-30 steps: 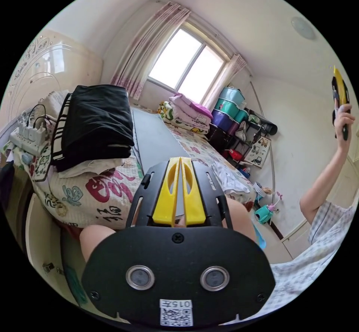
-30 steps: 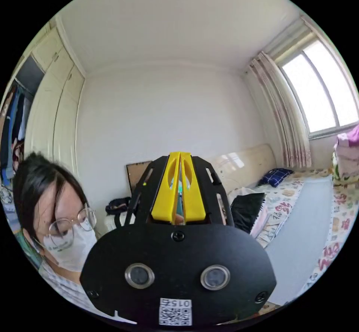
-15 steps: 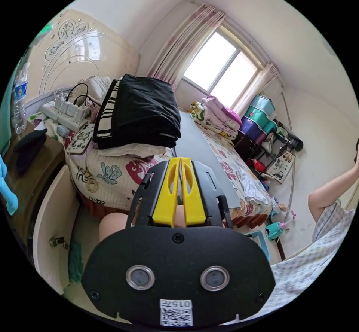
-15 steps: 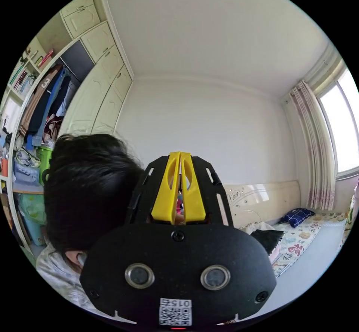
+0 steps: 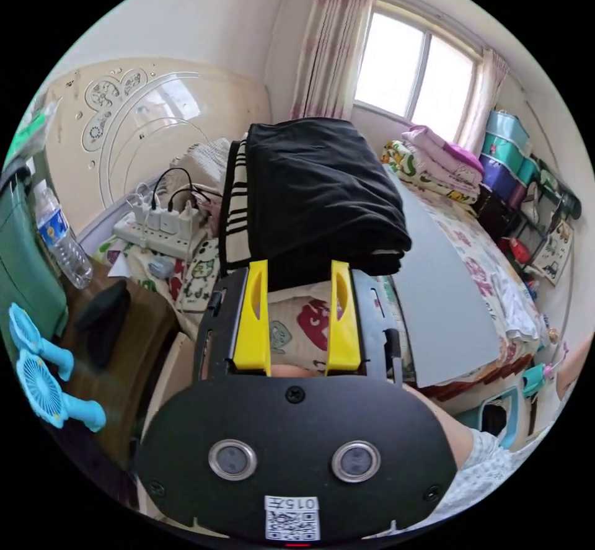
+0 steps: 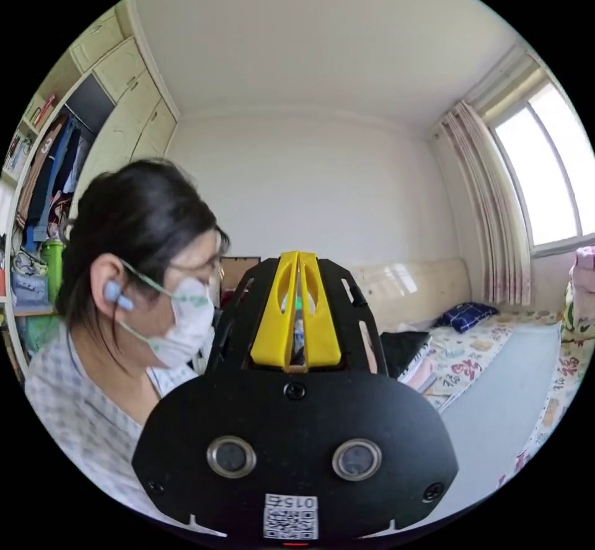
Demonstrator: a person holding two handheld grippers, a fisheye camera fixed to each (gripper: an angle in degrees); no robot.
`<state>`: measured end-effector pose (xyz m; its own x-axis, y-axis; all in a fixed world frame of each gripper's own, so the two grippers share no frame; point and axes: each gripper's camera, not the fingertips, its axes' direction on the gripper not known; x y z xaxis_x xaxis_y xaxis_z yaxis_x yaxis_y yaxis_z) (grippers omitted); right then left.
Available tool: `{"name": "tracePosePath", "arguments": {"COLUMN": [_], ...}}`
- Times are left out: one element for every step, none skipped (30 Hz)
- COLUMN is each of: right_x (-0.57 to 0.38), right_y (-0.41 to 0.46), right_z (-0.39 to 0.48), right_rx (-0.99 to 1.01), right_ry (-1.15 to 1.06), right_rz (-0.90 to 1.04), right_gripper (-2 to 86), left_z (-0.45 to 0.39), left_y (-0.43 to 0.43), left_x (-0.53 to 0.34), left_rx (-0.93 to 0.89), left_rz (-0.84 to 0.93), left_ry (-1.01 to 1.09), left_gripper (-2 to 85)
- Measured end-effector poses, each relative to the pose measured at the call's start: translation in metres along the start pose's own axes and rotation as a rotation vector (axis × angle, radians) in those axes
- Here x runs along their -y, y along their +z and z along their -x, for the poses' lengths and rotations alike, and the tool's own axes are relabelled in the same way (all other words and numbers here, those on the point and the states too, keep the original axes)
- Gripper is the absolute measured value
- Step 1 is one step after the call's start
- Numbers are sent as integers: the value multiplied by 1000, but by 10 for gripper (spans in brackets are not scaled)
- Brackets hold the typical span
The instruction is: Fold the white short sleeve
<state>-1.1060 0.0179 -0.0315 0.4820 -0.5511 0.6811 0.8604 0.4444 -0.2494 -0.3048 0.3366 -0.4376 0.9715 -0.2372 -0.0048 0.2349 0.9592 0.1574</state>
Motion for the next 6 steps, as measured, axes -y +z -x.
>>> {"name": "tracePosePath", "arguments": {"right_x": [-18, -37, -47, -67, -86, -96], "right_y": [10, 20, 25, 34, 43, 47], "right_z": [-25, -49, -60, -81, -99, -108], "right_rx": [62, 106, 111, 94, 60, 43], "right_ry": [35, 86, 114, 173, 233, 264], "right_rz": [39, 69, 82, 113, 151, 173], "right_gripper": [-6, -6, -6, -6, -6, -6], "left_z": [-9, -21, -28, -42, -55, -61], "left_y": [4, 7, 9, 13, 17, 19], "left_x": [5, 10, 13, 16, 17, 18], "left_rx": [67, 154, 189, 233, 260, 269], "left_rz": [-3, -5, -6, -11, -16, -16], "left_ry": [65, 134, 173, 265, 355, 396], "left_gripper": [144, 150, 150, 150, 137, 131]}}
